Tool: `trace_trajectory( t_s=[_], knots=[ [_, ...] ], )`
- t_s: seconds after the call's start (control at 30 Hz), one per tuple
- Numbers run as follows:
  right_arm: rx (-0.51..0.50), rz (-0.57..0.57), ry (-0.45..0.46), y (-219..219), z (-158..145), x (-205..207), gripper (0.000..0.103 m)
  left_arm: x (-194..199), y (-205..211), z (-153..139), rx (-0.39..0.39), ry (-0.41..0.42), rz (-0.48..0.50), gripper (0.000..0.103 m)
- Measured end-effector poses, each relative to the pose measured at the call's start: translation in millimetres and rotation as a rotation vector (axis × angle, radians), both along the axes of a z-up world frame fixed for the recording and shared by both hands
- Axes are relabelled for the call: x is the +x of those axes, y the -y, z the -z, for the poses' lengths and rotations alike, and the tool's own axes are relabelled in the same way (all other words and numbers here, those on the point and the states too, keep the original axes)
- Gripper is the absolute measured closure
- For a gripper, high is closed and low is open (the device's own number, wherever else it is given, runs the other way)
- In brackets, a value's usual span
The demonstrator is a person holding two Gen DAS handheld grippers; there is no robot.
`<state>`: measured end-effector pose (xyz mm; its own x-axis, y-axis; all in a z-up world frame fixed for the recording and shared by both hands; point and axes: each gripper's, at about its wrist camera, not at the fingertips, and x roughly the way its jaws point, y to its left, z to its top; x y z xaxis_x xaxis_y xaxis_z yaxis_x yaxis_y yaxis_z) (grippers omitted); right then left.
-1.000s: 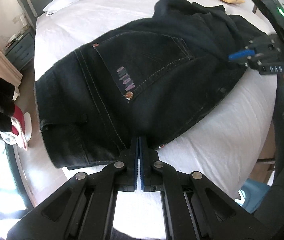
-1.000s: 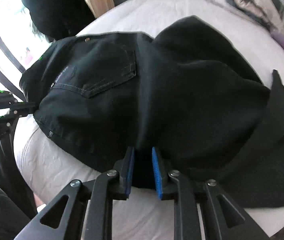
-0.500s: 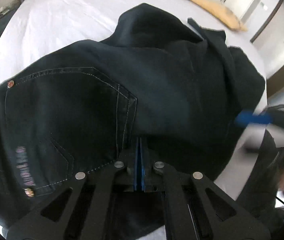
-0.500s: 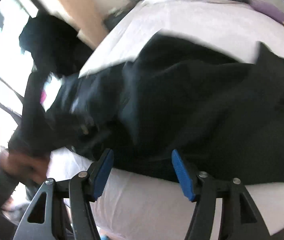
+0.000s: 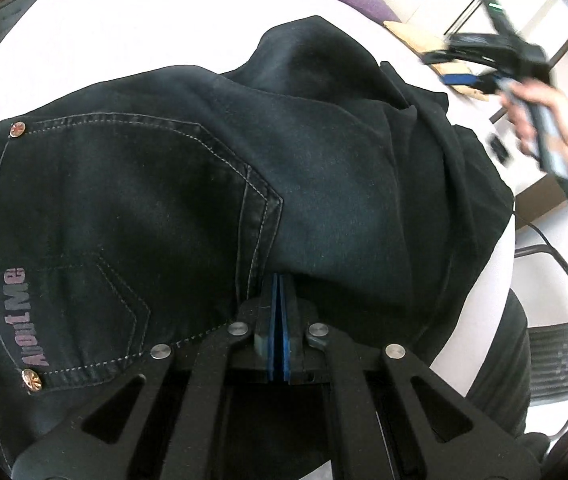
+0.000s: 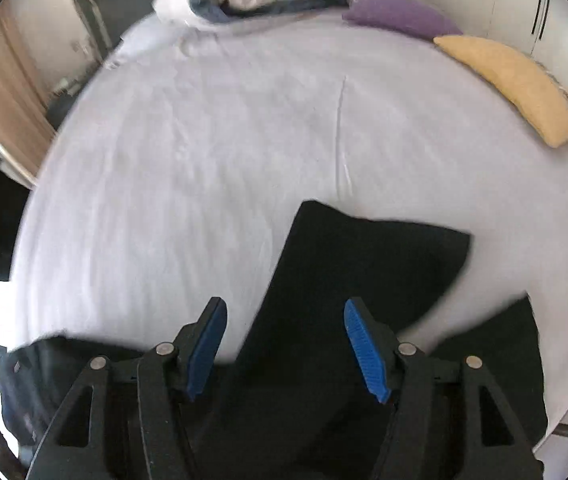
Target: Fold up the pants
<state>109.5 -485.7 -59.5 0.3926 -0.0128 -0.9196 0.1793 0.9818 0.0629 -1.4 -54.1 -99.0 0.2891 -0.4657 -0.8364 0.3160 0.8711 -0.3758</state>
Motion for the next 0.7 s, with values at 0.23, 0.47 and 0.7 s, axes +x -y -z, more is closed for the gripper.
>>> trace_trajectory(
  t_s=[0.23,0.47,0.7],
  knots=[
    [-0.096,0.122,-0.124,4,49,71,0.038,-6,-1,1,0.019,0.026,0.016,0.102],
    [-0.059,0.16,-0.158,19,75,82,0.042,-9,8,1,0.024,0.033,0.018,0.102],
    [0.015,0.159,-0.109,50,64,78,0.097,-11,14,2,0.036,0.04,0.018,0.102]
  ],
)
